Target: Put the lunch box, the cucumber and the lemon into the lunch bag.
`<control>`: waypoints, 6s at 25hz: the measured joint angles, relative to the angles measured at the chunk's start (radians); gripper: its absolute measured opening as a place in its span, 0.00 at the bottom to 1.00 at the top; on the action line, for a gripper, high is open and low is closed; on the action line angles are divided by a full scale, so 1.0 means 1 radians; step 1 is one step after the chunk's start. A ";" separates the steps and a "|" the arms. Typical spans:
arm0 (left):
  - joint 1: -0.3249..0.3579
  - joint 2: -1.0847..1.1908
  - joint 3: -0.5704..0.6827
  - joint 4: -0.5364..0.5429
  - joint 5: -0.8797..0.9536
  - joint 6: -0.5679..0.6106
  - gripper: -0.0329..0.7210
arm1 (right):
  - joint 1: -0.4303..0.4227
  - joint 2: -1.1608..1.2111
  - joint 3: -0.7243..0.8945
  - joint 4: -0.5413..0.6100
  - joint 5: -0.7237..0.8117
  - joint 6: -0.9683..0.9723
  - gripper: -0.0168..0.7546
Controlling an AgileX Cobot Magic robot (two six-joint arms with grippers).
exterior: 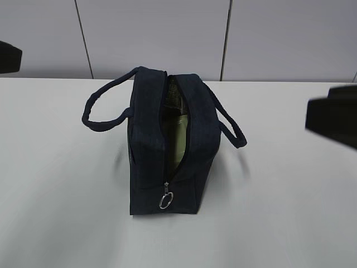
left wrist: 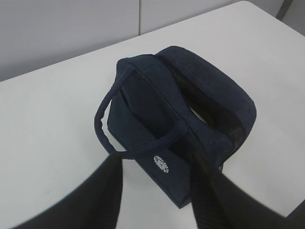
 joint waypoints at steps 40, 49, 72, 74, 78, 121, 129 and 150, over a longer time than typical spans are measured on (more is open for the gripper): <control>0.000 -0.007 0.003 0.001 0.000 0.000 0.47 | 0.257 0.672 -0.068 0.441 -0.218 -0.431 0.50; 0.000 -0.007 0.003 0.016 0.000 0.000 0.47 | 0.279 0.788 -0.106 0.484 -0.248 -0.432 0.48; 0.000 -0.007 0.003 -0.004 0.000 0.000 0.47 | 0.279 0.978 -0.155 0.751 -0.272 -0.432 0.52; 0.000 -0.009 0.003 -0.006 0.000 0.000 0.47 | 0.279 0.980 -0.155 0.771 -0.272 -0.432 0.53; 0.000 -0.015 0.003 -0.009 0.000 0.000 0.47 | 0.280 0.984 -0.155 0.818 -0.294 -0.432 0.53; 0.000 -0.048 0.003 -0.033 0.024 0.000 0.47 | 0.280 1.123 -0.228 0.945 -0.372 -0.412 0.47; 0.000 -0.048 0.003 -0.038 0.026 0.000 0.47 | 0.280 1.123 -0.228 0.947 -0.377 -0.404 0.18; 0.000 -0.048 0.003 -0.038 0.026 0.000 0.47 | 0.280 1.123 -0.228 0.947 -0.379 -0.403 0.02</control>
